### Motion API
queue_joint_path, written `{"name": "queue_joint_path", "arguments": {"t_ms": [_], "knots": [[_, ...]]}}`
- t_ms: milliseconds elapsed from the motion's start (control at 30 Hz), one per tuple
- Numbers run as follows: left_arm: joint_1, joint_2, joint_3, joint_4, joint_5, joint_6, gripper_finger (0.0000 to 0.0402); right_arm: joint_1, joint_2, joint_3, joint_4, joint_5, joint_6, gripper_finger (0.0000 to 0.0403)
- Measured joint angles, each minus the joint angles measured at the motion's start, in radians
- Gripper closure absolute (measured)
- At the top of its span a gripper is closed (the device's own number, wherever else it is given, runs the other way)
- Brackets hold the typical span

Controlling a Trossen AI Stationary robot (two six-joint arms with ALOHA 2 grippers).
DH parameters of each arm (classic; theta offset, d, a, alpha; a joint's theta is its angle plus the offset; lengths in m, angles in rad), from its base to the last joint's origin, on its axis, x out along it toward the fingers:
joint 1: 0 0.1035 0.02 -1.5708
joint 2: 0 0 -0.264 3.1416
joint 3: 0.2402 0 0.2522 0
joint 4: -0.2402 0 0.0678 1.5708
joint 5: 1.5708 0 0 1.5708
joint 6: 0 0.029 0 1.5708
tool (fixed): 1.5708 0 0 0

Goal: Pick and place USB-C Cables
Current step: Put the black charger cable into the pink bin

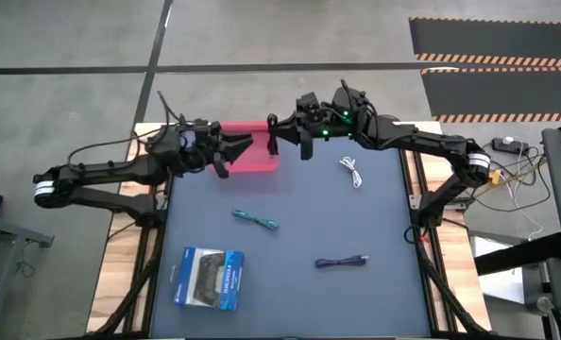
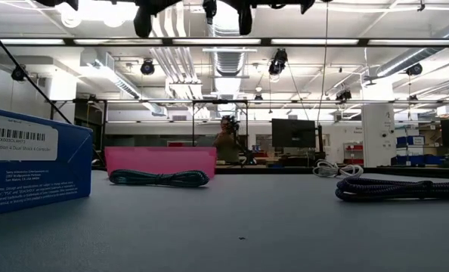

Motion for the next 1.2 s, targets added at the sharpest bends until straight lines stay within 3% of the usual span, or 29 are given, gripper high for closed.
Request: {"name": "queue_joint_path", "arguments": {"t_ms": [167, 300, 667, 833, 1200], "knots": [[-0.001, 0.081, 0.000, 0.000, 0.008, 0.034, 0.0235, 0.004, 0.023, 0.000, 0.020, -0.012, -0.008, 0.0374], [-0.001, 0.141, 0.002, 0.006, 0.010, 0.033, 0.0214, 0.004, 0.031, 0.000, 0.009, -0.017, -0.031, 0.0374], [-0.002, 0.197, 0.002, 0.092, 0.083, 0.028, 0.0212, 0.004, 0.031, 0.000, -0.047, -0.022, -0.103, 0.0374], [-0.002, 0.197, 0.002, 0.096, 0.092, 0.026, 0.0212, 0.004, 0.053, 0.000, -0.069, -0.108, -0.104, 0.0374], [-0.001, 0.215, 0.003, 0.095, 0.113, -0.025, 0.0212, 0.004, 0.101, -0.001, -0.039, -0.138, -0.097, 0.0374]]}}
